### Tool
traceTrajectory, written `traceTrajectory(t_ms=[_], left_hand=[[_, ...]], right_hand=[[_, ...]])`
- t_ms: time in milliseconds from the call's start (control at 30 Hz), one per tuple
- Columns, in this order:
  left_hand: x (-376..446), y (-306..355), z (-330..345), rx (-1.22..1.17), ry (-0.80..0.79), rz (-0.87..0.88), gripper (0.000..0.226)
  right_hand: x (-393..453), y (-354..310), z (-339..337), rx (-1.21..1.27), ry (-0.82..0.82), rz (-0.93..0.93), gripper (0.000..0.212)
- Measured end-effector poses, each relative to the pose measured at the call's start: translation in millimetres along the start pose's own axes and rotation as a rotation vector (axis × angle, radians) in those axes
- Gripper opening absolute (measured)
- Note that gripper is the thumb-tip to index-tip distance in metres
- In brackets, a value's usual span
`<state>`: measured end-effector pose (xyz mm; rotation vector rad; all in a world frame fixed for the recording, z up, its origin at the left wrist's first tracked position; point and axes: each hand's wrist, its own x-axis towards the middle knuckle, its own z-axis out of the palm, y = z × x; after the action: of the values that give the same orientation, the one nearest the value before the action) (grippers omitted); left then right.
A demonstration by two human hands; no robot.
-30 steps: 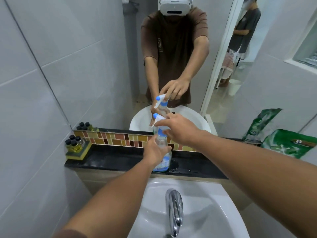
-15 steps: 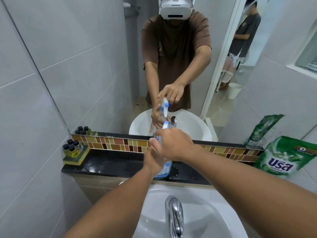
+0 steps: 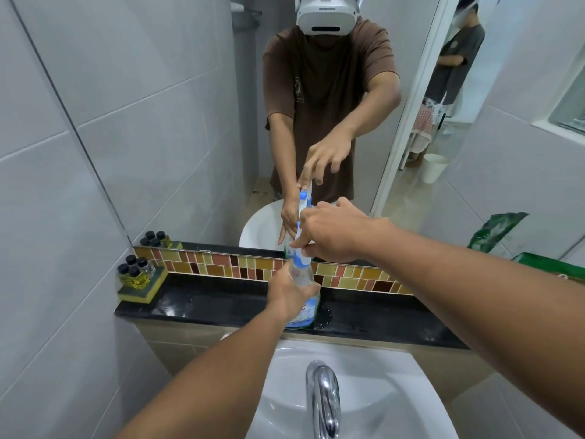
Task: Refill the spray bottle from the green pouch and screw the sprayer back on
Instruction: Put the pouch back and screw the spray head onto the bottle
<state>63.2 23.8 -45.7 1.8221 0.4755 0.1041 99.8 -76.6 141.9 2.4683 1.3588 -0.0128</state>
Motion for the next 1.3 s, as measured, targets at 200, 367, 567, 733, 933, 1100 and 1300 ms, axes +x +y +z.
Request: traceTrajectory(t_ms=[200,367,567,733,933,1100,1300], left_hand=[[2.8,-5.3,2.8,0.05,0.02,0.029,0.04],[3.5,-8.1,3.6,0.043,0.009,0.036,0.043],[3.9,-9.0,0.5,0.062,-0.025,0.074,0.044],[-0.1,-8.1,-1.8,0.006,-0.035,0.033,0.044],[6.3,-12.1,0.3,0.041,-0.047,0.039,0.043],[7.7,-7.7,0.6,0.041,-0.108,0.103,0.035],[9.4,-11.9,-0.3,0.042,-0.086,0.049,0.033]], right_hand=[[5.4,-3.2,-6.4,-0.028,0.002,0.087,0.048],[27.7,-11.8,10.2,0.044,0.098,0.23,0.052],[41.3,-12.8,35.6,0.4,0.165,0.425,0.02],[26.2,-5.5,32.6,0.615,0.118,0.44,0.033],[-3.6,1.0,25.8,0.371,-0.126,0.315,0.043],[-5.9,-25.7,26.0,0.613,-0.278,0.312,0.056],[-4.0,-10.7,2.8,0.483,0.069,0.23,0.027]])
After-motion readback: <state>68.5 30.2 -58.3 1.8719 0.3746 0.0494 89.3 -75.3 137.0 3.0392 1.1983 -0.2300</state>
